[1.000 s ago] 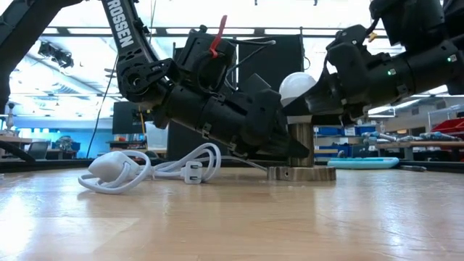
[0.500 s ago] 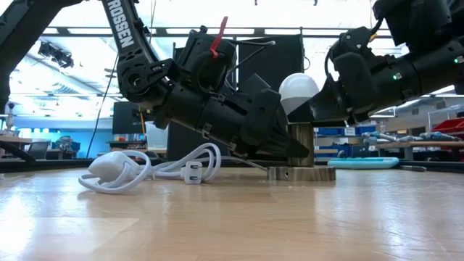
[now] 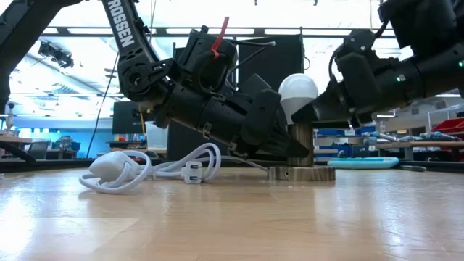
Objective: Screw lightbulb
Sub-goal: Insert the lightbulb into the lamp socket
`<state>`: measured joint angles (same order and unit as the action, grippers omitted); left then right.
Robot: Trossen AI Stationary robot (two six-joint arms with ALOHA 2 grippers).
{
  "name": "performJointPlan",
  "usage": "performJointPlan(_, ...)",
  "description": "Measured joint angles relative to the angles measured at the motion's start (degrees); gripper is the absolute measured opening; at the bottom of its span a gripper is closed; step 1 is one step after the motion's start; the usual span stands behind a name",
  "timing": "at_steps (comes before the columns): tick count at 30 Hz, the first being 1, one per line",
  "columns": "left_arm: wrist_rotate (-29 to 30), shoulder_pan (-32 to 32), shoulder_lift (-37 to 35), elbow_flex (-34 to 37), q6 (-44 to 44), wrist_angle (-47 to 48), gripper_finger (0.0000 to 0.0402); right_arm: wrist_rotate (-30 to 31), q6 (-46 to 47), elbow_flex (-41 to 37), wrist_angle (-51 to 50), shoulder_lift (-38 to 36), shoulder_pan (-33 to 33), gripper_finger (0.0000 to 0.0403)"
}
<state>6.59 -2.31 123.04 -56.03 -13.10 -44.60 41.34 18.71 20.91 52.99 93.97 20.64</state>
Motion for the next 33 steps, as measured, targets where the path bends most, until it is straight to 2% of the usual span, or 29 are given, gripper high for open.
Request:
performJointPlan(5,-2.1,0.0,0.0,0.0,0.9,0.0,0.0201,-0.5,-1.0,0.0,-1.7,-0.7,0.0,0.0246)
performJointPlan(9,-3.1,0.0,0.0,0.0,3.3,0.9,0.0222,-1.0,-1.0,0.0,-5.2,-3.3,0.0,0.0257)
performJointPlan(13,-5.9,0.1,-1.4,0.1,5.2,2.5,0.0258,-2.6,-0.9,0.0,-12.5,-9.2,0.0,0.0268)
performJointPlan(16,-6.3,0.1,-3.9,0.2,7.3,7.1,0.0279,-4.1,0.1,0.0,-18.8,-14.4,0.0,0.0272)
performJointPlan(22,-6.2,0.2,-9.0,0.2,9.7,14.6,0.0289,-7.8,1.2,0.0,-27.1,-20.3,0.0,0.0272)
performJointPlan(28,-4.4,-0.1,-10.1,0.1,9.7,15.5,0.0287,-7.8,1.8,0.0,-25.2,-17.0,0.0,0.0272)
performJointPlan(33,-1.7,-0.1,-10.0,0.1,9.8,14.4,0.0287,-8.2,1.7,0.0,-17.7,-11.0,0.0,0.0272)
